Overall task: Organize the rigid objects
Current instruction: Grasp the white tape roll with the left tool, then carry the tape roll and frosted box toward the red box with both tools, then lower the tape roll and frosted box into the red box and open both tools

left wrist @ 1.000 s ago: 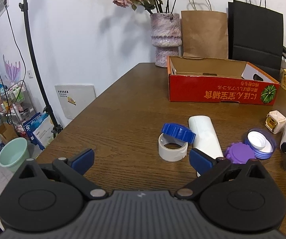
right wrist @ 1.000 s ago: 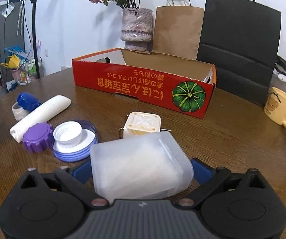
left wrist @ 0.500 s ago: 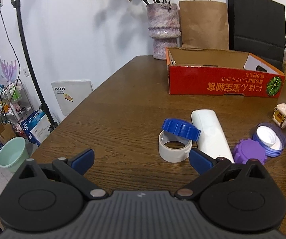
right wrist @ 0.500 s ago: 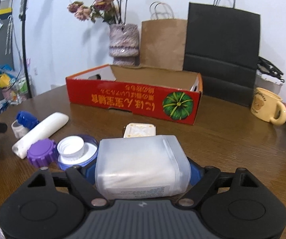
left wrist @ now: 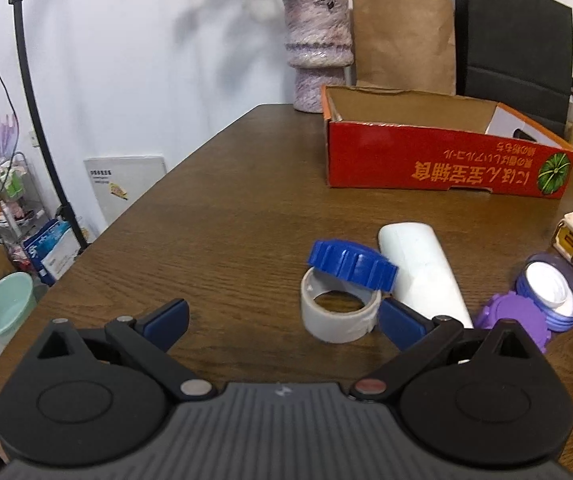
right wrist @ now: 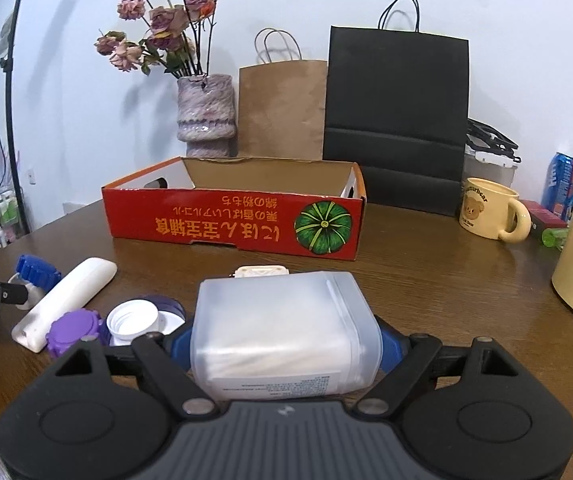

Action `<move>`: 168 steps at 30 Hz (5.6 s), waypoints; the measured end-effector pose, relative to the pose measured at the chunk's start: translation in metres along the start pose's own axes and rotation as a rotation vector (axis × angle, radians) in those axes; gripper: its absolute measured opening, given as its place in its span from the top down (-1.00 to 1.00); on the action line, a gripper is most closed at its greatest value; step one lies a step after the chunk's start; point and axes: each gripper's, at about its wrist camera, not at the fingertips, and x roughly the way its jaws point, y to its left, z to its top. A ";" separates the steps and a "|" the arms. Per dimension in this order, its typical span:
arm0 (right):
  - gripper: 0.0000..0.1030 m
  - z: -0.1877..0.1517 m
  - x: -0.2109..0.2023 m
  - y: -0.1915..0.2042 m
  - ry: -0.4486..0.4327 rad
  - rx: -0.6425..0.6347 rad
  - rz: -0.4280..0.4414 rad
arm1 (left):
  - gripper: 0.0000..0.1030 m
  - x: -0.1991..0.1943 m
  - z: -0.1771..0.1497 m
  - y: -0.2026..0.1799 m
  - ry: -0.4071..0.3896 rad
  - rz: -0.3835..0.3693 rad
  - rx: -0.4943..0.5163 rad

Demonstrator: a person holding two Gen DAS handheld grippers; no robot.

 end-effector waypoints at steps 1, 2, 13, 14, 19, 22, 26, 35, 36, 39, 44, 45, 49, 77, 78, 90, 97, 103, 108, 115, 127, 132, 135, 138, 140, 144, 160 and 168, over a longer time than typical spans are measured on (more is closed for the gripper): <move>-0.63 0.000 0.000 0.001 -0.001 0.003 -0.003 | -1.00 0.002 0.000 0.000 0.000 -0.006 -0.001; -0.63 0.000 -0.001 0.001 -0.002 0.008 -0.005 | -1.00 0.003 0.000 0.000 -0.001 -0.012 -0.004; -0.63 -0.001 -0.004 0.012 -0.020 0.019 -0.048 | 0.13 0.008 -0.003 -0.003 -0.012 -0.129 0.005; -0.63 -0.001 -0.004 0.012 -0.021 0.020 -0.052 | 0.14 0.008 -0.003 -0.005 -0.017 -0.141 0.015; -0.63 -0.001 -0.005 0.014 -0.025 0.032 -0.073 | 0.14 0.000 -0.005 -0.008 -0.061 -0.153 0.035; -0.63 -0.002 -0.007 0.015 -0.028 0.039 -0.083 | 0.15 -0.006 -0.006 -0.011 -0.091 -0.139 0.046; -0.63 -0.003 -0.011 0.017 -0.039 0.049 -0.092 | 0.15 -0.018 -0.006 -0.011 -0.139 -0.128 0.049; -0.63 -0.005 -0.017 0.021 -0.058 0.059 -0.085 | 0.15 -0.034 -0.002 -0.003 -0.146 -0.128 0.013; -0.63 -0.005 -0.017 0.021 -0.058 0.061 -0.085 | 0.15 -0.035 0.000 -0.002 -0.147 -0.132 0.005; -0.63 -0.004 -0.017 0.023 -0.059 0.066 -0.084 | 0.15 -0.040 0.006 -0.002 -0.163 -0.141 -0.008; -0.63 0.003 -0.019 0.024 -0.071 0.073 -0.082 | 0.15 -0.043 0.019 -0.007 -0.182 -0.149 0.000; -0.63 0.005 -0.019 0.025 -0.074 0.074 -0.080 | 0.15 -0.044 0.022 -0.009 -0.186 -0.152 0.002; -0.63 0.015 -0.018 0.029 -0.094 0.073 -0.071 | 0.15 -0.044 0.033 -0.014 -0.206 -0.161 0.005; -0.63 0.080 0.042 0.021 -0.163 0.109 -0.059 | 0.15 0.018 0.109 -0.058 -0.208 -0.184 -0.049; -0.63 0.082 0.044 0.020 -0.167 0.112 -0.060 | 0.15 0.020 0.111 -0.059 -0.207 -0.183 -0.052; -0.63 0.105 0.082 0.014 -0.178 0.128 -0.050 | 0.15 0.051 0.137 -0.073 -0.207 -0.182 -0.061; -0.63 0.117 0.104 0.013 -0.179 0.119 -0.045 | 0.15 0.069 0.151 -0.077 -0.209 -0.180 -0.071; -0.63 0.127 0.124 0.011 -0.171 0.108 -0.045 | 0.15 0.081 0.162 -0.081 -0.216 -0.173 -0.068; -0.63 0.134 0.138 0.011 -0.162 0.090 -0.040 | 0.15 0.094 0.169 -0.082 -0.206 -0.158 -0.064; -0.63 0.140 0.156 0.012 -0.140 0.061 -0.039 | 0.15 0.111 0.176 -0.082 -0.192 -0.138 -0.058; -0.63 0.145 0.181 0.010 -0.109 0.034 -0.049 | 0.14 0.129 0.182 -0.090 -0.189 -0.114 -0.022; -0.65 0.145 0.184 0.009 -0.091 0.035 -0.062 | -0.29 0.129 0.181 -0.091 -0.200 -0.107 -0.018; -1.00 0.145 0.182 0.009 -0.095 0.031 -0.085 | -1.00 0.123 0.179 -0.090 -0.242 -0.081 -0.032; -1.00 0.146 0.180 0.009 -0.105 0.032 -0.087 | -1.00 0.120 0.180 -0.088 -0.252 -0.085 -0.044; -1.00 0.146 0.180 0.008 -0.104 0.032 -0.088 | -1.00 0.120 0.181 -0.087 -0.249 -0.092 -0.052; -1.00 0.146 0.180 0.007 -0.103 0.034 -0.090 | -1.00 0.120 0.182 -0.086 -0.243 -0.089 -0.055; -1.00 0.143 0.170 0.005 -0.119 0.035 -0.090 | -1.00 0.108 0.178 -0.081 -0.250 -0.112 -0.069; -1.00 0.138 0.149 0.005 -0.151 0.025 -0.093 | -1.00 0.089 0.170 -0.076 -0.273 -0.127 -0.071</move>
